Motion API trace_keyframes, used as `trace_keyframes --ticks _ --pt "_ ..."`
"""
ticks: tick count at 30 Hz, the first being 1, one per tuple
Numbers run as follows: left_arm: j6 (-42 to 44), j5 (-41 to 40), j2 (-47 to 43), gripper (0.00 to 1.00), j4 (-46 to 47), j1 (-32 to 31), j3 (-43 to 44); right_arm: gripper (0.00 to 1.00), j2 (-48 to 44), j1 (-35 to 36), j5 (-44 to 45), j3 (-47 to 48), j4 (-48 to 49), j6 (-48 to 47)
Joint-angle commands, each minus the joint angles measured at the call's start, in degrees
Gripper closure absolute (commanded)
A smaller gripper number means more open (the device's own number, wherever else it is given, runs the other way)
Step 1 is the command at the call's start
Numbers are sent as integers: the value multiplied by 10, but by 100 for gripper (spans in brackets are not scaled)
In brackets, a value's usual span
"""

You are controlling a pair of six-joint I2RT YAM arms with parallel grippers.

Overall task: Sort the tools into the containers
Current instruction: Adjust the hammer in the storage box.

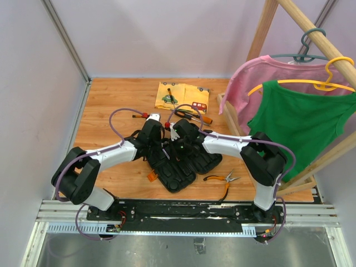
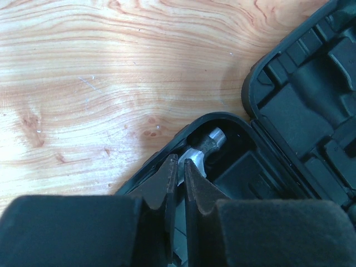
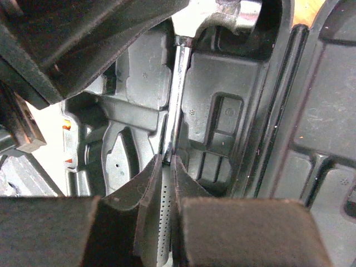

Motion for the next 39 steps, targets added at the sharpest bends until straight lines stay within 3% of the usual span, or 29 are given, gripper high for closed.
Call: trace_keyframes --ticks 1,11,20,26,32,39 --pt "-3 -9 23 88 -57 -5 -26 93 31 11 13 -17 -51 4" --pt "-5 5 -45 91 -35 -5 -29 88 -15 11 -2 -28 -35 -6" --pt "-38 4 -173 76 9 -4 -65 70 -63 11 -7 -15 -14 -26" --pt "-123 -59 -225 77 -26 1 -109 71 -43 10 15 43 -44 -48" --pt "-219 -67 -276 82 -58 2 -157 77 19 10 13 121 -67 -59" --pt "-244 -63 -311 82 -74 2 -183 78 76 9 26 185 -86 -64"
